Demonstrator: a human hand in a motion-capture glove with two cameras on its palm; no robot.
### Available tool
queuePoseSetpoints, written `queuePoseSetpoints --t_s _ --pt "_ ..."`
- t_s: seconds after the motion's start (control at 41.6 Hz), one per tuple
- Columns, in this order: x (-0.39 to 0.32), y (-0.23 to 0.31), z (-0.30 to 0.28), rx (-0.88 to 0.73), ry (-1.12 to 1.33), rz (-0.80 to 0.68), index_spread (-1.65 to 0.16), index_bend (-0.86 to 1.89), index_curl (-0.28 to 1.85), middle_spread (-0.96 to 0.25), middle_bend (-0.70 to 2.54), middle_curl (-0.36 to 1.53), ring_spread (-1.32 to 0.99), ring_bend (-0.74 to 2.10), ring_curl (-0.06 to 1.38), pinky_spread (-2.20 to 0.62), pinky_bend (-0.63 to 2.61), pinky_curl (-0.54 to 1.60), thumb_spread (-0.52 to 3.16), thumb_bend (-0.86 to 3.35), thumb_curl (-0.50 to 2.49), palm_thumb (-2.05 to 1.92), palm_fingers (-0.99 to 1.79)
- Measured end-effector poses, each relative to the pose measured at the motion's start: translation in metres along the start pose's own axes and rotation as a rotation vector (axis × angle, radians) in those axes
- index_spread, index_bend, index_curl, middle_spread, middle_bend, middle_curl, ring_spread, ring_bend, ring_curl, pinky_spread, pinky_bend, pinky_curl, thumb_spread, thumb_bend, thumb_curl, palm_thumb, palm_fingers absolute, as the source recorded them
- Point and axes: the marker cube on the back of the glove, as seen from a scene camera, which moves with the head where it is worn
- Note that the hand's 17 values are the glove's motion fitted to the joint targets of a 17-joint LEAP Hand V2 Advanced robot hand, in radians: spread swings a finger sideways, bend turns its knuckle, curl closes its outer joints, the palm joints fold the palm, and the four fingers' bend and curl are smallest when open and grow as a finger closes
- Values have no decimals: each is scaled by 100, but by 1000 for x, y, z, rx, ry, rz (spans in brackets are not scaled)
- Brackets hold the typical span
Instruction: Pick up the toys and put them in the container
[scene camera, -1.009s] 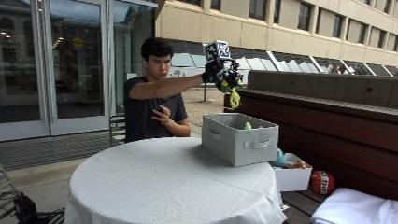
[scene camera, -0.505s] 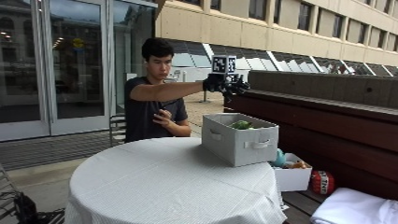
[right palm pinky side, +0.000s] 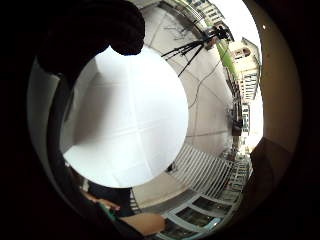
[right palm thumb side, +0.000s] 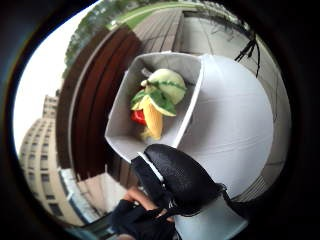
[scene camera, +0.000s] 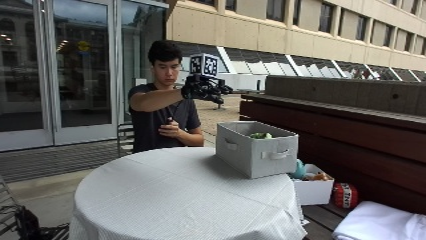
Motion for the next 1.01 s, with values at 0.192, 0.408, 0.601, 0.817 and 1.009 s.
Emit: queuePoseSetpoints --t_s 0.192,0.408,0.601,0.817,1.009 --pt "81 43 15 18 61 183 -31 7 28 -9 19 40 -7 26 33 -2 111 35 103 -10 38 -13 -22" --pt "156 80 42 -37 59 300 -30 8 24 -8 18 39 -7 20 32 -1 104 32 104 -9 30 -12 -19" --pt "197 99 62 -57 51 376 -30 8 21 -7 17 38 -7 18 31 0 99 31 106 -9 25 -12 -19" --pt "207 116 77 -91 56 446 -29 9 19 -6 17 36 -7 17 30 0 97 31 106 -9 22 -12 -19" --pt "204 125 84 -86 46 375 -29 9 18 -6 17 35 -3 18 30 0 94 31 106 -9 19 -12 -18"
